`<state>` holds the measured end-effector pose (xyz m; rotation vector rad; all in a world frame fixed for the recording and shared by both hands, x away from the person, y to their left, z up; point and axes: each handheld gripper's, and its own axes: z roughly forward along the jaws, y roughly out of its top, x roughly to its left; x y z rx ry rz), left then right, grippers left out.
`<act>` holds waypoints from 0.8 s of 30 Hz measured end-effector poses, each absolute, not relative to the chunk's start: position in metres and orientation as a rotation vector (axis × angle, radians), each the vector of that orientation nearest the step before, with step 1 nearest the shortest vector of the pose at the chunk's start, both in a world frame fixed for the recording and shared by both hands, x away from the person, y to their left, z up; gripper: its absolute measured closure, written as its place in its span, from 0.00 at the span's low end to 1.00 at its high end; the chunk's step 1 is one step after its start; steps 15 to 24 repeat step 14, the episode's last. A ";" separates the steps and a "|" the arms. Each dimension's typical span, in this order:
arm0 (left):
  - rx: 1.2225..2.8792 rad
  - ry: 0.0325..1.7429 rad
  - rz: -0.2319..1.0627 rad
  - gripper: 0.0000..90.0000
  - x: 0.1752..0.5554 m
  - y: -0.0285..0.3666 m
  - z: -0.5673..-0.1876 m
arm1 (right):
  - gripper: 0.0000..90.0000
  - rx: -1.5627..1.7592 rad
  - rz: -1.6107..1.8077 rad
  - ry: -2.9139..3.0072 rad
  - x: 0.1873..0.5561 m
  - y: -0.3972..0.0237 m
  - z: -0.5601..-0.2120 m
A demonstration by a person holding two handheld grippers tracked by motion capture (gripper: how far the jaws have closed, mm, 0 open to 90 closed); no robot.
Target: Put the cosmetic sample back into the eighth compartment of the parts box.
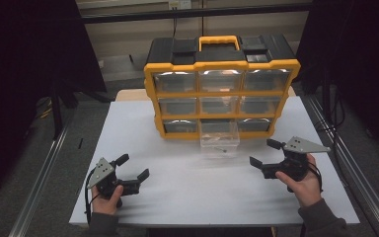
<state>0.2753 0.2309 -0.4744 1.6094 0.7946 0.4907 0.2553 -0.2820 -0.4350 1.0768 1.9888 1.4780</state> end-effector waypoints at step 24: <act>1.605 0.795 0.488 0.02 0.275 0.231 -0.474 | 0.07 1.096 1.459 1.923 0.225 -0.305 -0.458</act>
